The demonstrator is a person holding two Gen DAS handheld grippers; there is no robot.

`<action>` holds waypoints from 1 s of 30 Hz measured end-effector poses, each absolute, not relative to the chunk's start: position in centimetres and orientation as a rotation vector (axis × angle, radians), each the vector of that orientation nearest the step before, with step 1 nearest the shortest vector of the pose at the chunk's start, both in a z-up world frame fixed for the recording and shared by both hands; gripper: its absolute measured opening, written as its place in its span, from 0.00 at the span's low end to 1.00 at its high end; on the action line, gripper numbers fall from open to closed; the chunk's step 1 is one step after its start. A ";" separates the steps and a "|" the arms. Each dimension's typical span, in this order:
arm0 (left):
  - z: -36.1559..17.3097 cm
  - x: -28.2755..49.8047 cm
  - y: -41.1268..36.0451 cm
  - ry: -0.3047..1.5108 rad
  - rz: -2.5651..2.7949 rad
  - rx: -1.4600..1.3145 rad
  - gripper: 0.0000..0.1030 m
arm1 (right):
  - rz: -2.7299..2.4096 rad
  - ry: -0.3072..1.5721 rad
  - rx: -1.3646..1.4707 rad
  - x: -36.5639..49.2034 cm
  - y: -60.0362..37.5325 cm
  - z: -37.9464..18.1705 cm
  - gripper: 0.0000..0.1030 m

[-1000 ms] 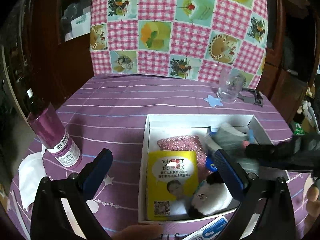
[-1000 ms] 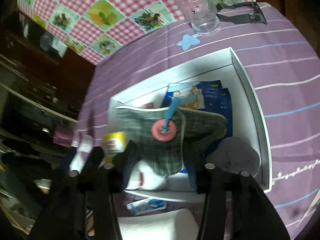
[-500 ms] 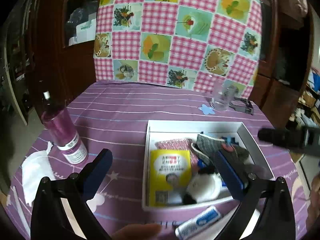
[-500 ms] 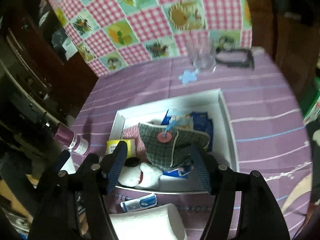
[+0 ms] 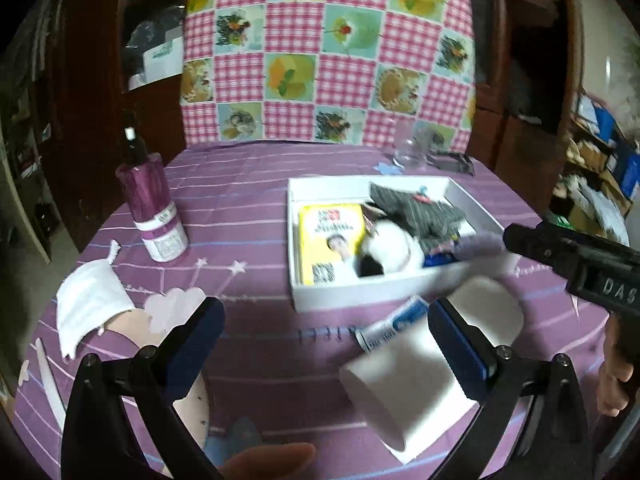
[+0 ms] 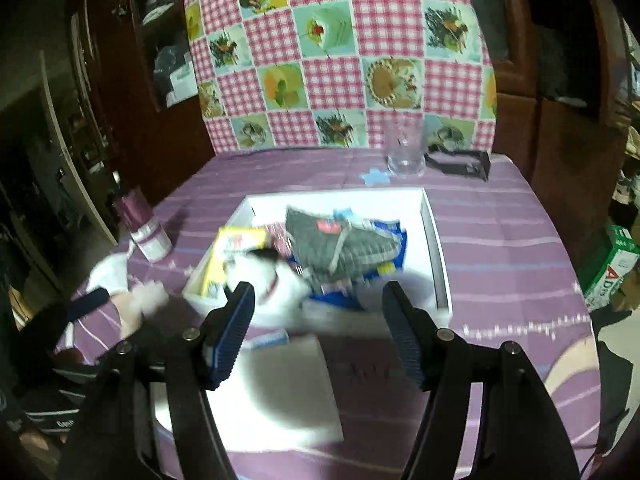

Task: Organize soft objects
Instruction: 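Withdraw the right gripper from the tray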

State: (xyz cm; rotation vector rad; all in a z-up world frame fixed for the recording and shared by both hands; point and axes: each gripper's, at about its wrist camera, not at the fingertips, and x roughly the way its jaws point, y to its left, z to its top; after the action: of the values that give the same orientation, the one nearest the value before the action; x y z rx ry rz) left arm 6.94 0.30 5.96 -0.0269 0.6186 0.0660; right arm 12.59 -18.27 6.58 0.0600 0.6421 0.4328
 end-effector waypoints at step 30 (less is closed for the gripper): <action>3.0 6.3 -1.6 0.606 0.032 0.015 1.00 | 0.341 0.584 -0.048 11.0 -18.3 2.7 0.73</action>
State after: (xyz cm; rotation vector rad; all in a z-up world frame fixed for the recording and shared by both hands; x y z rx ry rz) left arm 6.31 -1.63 3.00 0.0152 0.6058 0.0321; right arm 10.96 -18.26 2.74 -0.0479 0.5836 0.3409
